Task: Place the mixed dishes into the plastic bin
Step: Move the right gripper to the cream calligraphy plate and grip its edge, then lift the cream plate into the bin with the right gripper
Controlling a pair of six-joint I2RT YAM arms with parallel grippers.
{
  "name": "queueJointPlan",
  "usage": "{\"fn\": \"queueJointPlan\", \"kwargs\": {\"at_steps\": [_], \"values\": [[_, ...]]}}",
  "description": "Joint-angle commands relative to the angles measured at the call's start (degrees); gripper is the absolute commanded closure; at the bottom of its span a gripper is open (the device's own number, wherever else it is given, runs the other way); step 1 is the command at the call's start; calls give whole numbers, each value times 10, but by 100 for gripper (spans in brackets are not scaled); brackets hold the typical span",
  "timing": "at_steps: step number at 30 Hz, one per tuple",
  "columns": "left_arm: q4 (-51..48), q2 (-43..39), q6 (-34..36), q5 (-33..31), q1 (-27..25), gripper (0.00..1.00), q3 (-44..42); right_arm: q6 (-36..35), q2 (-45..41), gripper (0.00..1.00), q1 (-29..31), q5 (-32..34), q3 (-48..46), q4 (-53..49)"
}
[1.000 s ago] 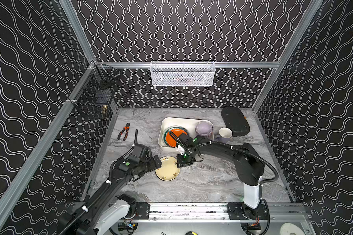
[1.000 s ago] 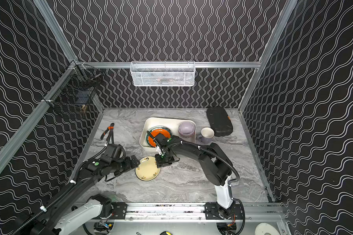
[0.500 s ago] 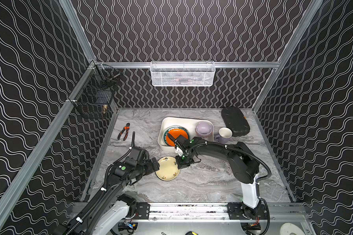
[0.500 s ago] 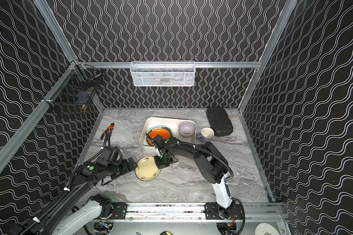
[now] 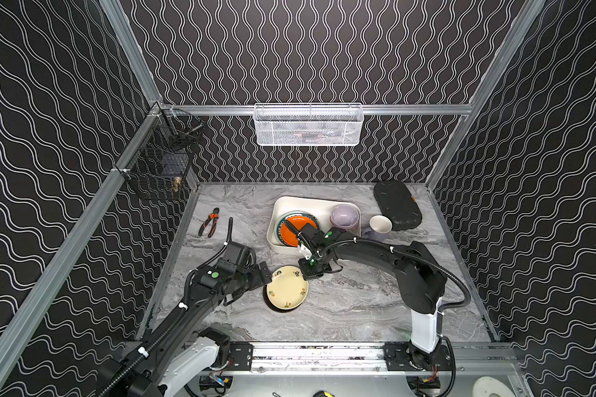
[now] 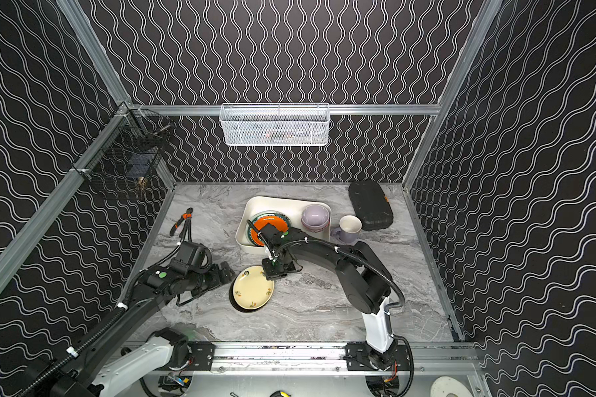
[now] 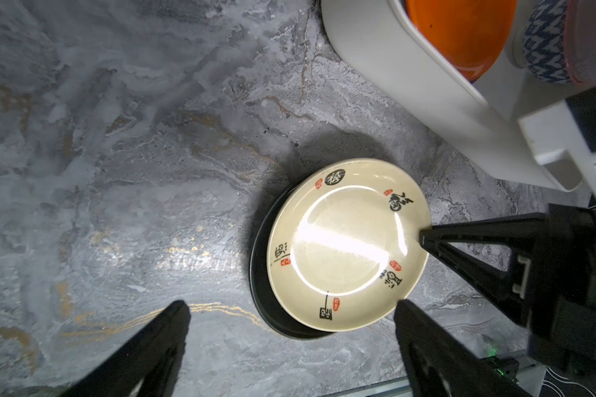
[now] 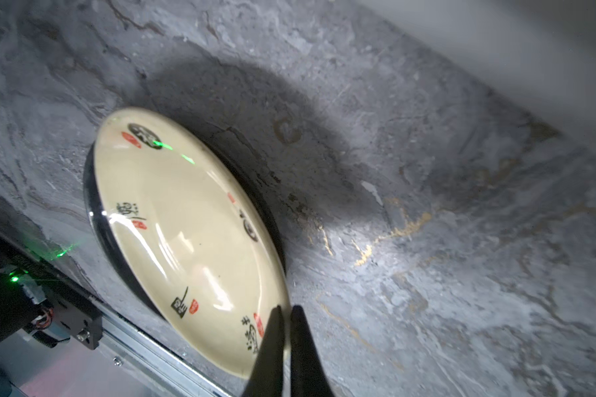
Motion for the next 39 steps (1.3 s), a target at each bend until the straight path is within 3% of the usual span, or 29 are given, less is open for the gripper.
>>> {"fn": "queueJointPlan", "kwargs": {"at_steps": [1,10,19,26,39], "values": [[24,11,12,-3,0,3,10,0,-16,100,0,12,13,-35],[33,45,41,-21,0,2,61,-7,-59,100,-37,-16,69,-67],[42,100,75,-38,0,1,123,-18,-65,100,-136,-58,112,-45],[63,177,113,-30,0,1,189,-43,7,100,-194,-59,187,-50],[57,302,177,-29,1,1,301,-63,163,100,-222,-61,331,-69]]}}
